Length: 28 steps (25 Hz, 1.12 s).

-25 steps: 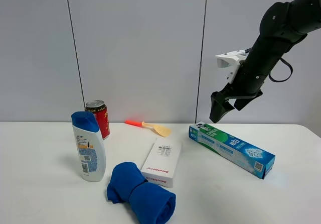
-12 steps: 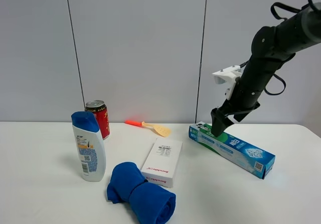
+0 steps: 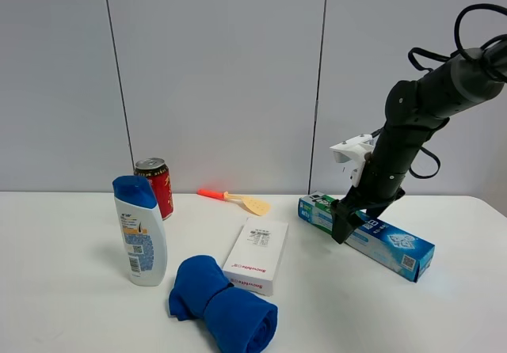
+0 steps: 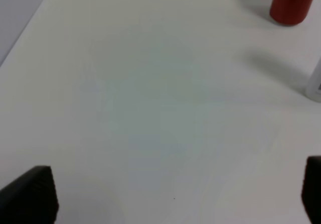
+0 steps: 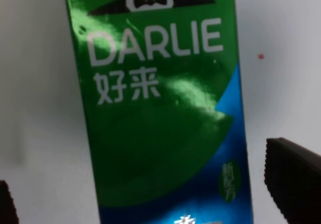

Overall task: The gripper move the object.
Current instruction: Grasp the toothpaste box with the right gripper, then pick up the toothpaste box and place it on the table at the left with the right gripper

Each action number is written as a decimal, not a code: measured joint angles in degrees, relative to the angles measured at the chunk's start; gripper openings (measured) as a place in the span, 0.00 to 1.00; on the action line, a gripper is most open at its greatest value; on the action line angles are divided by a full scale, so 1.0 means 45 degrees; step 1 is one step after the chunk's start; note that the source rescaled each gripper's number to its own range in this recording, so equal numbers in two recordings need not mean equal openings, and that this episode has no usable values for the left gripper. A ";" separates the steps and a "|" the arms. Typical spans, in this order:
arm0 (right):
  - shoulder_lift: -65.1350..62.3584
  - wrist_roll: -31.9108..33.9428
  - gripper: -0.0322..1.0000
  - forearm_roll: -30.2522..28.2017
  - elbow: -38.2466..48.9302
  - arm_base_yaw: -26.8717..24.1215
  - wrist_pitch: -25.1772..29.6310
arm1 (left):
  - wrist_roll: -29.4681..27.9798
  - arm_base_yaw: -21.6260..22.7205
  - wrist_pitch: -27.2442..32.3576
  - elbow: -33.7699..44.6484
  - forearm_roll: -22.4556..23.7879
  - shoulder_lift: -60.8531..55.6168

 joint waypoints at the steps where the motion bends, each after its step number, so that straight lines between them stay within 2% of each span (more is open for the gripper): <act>1: 0.0032 0.0000 1.00 -0.0017 0.0000 0.0000 -0.0113 | 0.0000 0.0000 0.0000 0.0000 0.0000 0.0000; 9: 0.0506 0.0014 1.00 -0.0017 0.0000 0.0000 -0.0507 | 0.0000 0.0000 0.0000 0.0000 0.0000 0.0000; 10: 0.0535 0.0029 0.99 -0.0017 0.0000 0.0000 -0.0528 | 0.0000 0.0000 0.0000 0.0000 0.0000 0.0000; 11: 0.0534 0.0041 0.94 -0.0017 0.0000 0.0000 -0.0570 | 0.0000 0.0000 0.0000 0.0000 0.0000 0.0000; 13: 0.0534 0.0058 0.78 -0.0017 0.0000 0.0000 -0.0596 | 0.0000 0.0000 0.0000 0.0000 0.0000 0.0000; 16: 0.0534 0.0082 0.34 -0.0044 0.0000 0.0000 -0.0609 | 0.0000 0.0000 0.0000 0.0000 0.0000 0.0000; 17: 0.0534 0.0082 0.16 -0.0046 0.0000 0.0000 -0.0669 | 0.0000 0.0000 0.0000 0.0000 0.0000 0.0000; 18: 0.0534 0.0082 0.03 -0.0029 0.0000 0.0000 -0.0670 | 0.0000 0.0000 0.0000 0.0000 0.0000 0.0000; 28: 0.0409 0.0400 0.04 -0.0018 0.0000 0.0000 -0.0650 | 0.0000 0.0000 0.0000 0.0000 0.0000 0.0000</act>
